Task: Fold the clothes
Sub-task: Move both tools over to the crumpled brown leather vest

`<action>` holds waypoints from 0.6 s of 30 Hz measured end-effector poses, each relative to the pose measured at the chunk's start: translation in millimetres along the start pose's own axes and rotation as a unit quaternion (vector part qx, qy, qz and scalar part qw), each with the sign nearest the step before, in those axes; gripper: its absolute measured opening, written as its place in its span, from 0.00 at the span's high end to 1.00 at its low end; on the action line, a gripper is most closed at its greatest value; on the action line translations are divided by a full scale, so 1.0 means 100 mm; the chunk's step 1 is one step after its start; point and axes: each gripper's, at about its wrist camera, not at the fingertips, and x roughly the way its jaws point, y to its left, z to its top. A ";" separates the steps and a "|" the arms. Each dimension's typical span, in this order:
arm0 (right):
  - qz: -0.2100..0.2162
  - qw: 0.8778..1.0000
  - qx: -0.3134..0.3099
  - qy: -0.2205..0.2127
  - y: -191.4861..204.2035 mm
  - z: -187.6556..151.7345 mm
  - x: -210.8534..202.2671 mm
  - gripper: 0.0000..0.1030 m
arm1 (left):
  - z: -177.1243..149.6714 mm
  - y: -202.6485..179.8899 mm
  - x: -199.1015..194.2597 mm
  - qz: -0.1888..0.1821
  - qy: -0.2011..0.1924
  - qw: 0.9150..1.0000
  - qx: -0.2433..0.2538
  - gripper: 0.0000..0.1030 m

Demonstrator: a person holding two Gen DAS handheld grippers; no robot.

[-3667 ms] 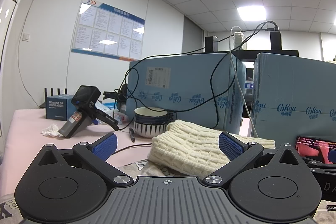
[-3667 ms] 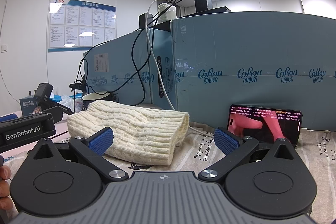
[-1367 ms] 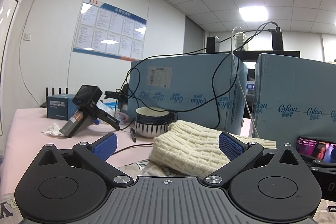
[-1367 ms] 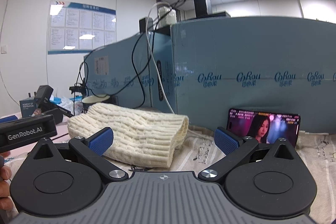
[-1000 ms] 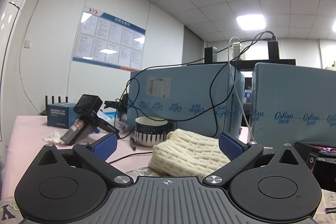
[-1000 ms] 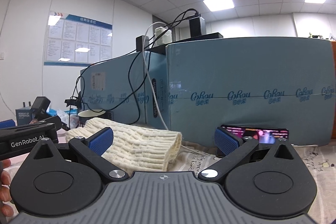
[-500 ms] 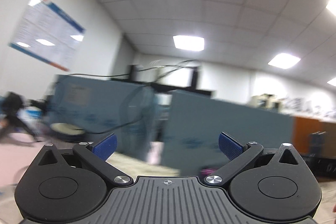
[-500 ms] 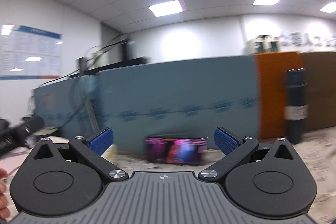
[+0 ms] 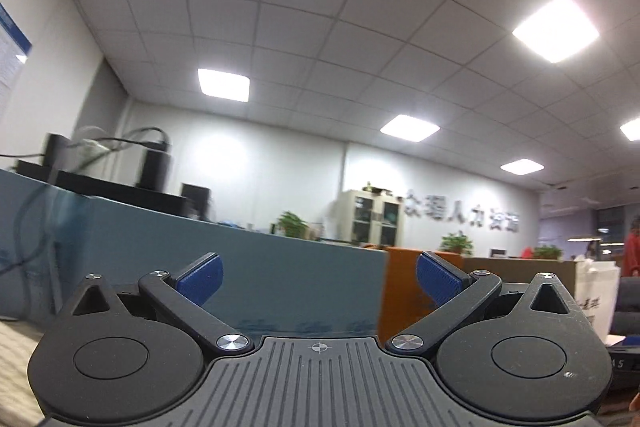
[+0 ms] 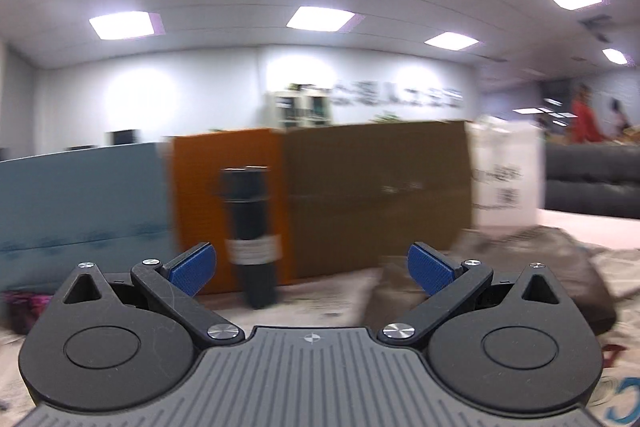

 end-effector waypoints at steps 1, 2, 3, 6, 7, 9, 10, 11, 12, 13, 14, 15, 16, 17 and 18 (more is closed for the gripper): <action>-0.018 1.000 0.005 0.005 -0.11 0.01 0.08 0.00 | 0.00 -0.03 0.08 -0.009 0.003 1.000 -0.009 0.00; -0.034 0.999 0.004 0.011 -0.20 0.02 0.16 0.00 | -0.01 -0.08 0.17 -0.020 0.008 1.000 -0.017 0.00; -0.050 0.999 0.004 0.017 -0.28 0.03 0.24 0.00 | -0.02 -0.14 0.27 -0.032 0.016 0.999 -0.023 0.00; -0.093 0.995 0.000 0.032 -0.53 0.04 0.47 0.00 | -0.09 -0.30 0.48 -0.066 0.034 0.996 -0.041 0.00; -0.106 0.994 -0.002 0.039 -0.60 0.02 0.54 0.00 | -0.13 -0.35 0.54 -0.081 0.037 0.995 -0.050 0.00; -0.123 0.991 -0.003 0.054 -0.71 -0.04 0.67 0.00 | -0.21 -0.45 0.62 -0.115 0.041 0.990 -0.069 0.00; -0.126 0.990 -0.008 0.061 -0.75 -0.08 0.70 0.00 | -0.26 -0.50 0.67 -0.131 0.048 0.987 -0.075 0.00; -0.129 0.989 -0.012 0.068 -0.79 -0.11 0.73 0.00 | -0.32 -0.55 0.72 -0.148 0.061 0.984 -0.082 0.00; -0.131 0.988 -0.016 0.076 -0.83 -0.14 0.77 0.00 | -0.38 -0.60 0.78 -0.165 0.075 0.979 -0.088 0.00; -0.134 0.987 -0.021 0.083 -0.87 -0.18 0.80 0.00 | -0.44 -0.66 0.84 -0.181 0.090 0.975 -0.095 0.00; -0.136 0.986 -0.024 0.090 -0.89 -0.20 0.82 0.00 | -0.51 -0.70 0.91 -0.196 0.107 0.969 -0.105 0.00; -0.138 0.985 -0.026 0.096 -0.93 -0.23 0.83 0.00 | -0.58 -0.75 0.99 -0.212 0.127 0.962 -0.118 0.00; -0.138 0.985 -0.028 0.102 -0.97 -0.25 0.83 0.00 | -0.67 -0.79 1.09 -0.235 0.151 0.951 -0.135 0.00; -0.133 0.985 -0.030 0.107 -1.00 -0.27 0.82 0.00 | -0.77 -0.83 1.23 -0.270 0.184 0.931 -0.162 0.00; -0.128 0.985 -0.032 0.111 -1.04 -0.28 0.82 0.00 | -0.88 -0.86 1.38 -0.308 0.220 0.905 -0.194 0.00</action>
